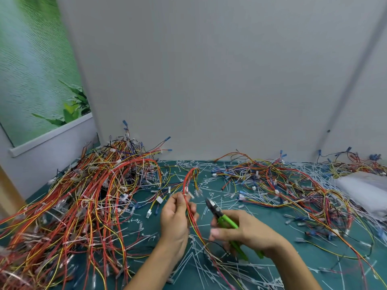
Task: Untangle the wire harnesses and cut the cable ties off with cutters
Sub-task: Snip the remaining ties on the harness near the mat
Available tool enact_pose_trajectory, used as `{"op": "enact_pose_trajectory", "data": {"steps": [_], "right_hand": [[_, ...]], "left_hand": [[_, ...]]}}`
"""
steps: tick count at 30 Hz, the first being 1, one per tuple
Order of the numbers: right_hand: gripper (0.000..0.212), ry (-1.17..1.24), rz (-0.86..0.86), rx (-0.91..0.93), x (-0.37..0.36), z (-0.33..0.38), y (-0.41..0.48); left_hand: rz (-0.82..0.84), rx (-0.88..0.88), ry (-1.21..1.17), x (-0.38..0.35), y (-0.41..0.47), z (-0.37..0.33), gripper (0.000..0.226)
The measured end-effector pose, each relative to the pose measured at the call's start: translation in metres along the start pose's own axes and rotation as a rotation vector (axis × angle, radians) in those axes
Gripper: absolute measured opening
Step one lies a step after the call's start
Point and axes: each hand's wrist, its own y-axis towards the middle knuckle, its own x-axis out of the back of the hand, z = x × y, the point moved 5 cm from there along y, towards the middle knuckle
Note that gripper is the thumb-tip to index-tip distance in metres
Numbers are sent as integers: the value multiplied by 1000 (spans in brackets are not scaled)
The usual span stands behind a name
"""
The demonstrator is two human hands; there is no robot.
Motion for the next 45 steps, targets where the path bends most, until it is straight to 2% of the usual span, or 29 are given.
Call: {"op": "enact_pose_trajectory", "data": {"steps": [4,8,10,12,16,19,23,27,29,34,41,45], "right_hand": [[54,-154,80,53,-8,6,-2],[61,-403,52,60,-16,5,-1],[59,-449,15,89,-21,6,2],[50,-402,-60,144,-25,9,5],[17,-335,-232,288,-20,15,7],[14,-300,-358,295,-6,14,6],[10,-32,-462,321,8,11,7],[13,221,-491,324,12,7,9],[15,301,-507,316,10,5,11],[22,256,-535,344,11,6,9],[16,224,-486,343,9,9,9],[23,188,-497,328,10,8,8]], "left_hand": [[-94,-46,-3,5,5,-2,22],[-136,-87,-7,7,9,0,25],[-147,-97,12,9,10,1,25],[-137,-105,41,10,10,3,26],[-114,-92,43,10,10,4,27],[-74,-60,-30,7,9,0,24],[72,32,-116,-3,4,-7,29],[354,202,43,-19,-13,3,37],[438,225,142,-24,-22,11,40],[417,144,227,-23,-22,12,38],[426,182,119,-20,-19,14,37],[396,159,73,-19,-15,13,37]]}}
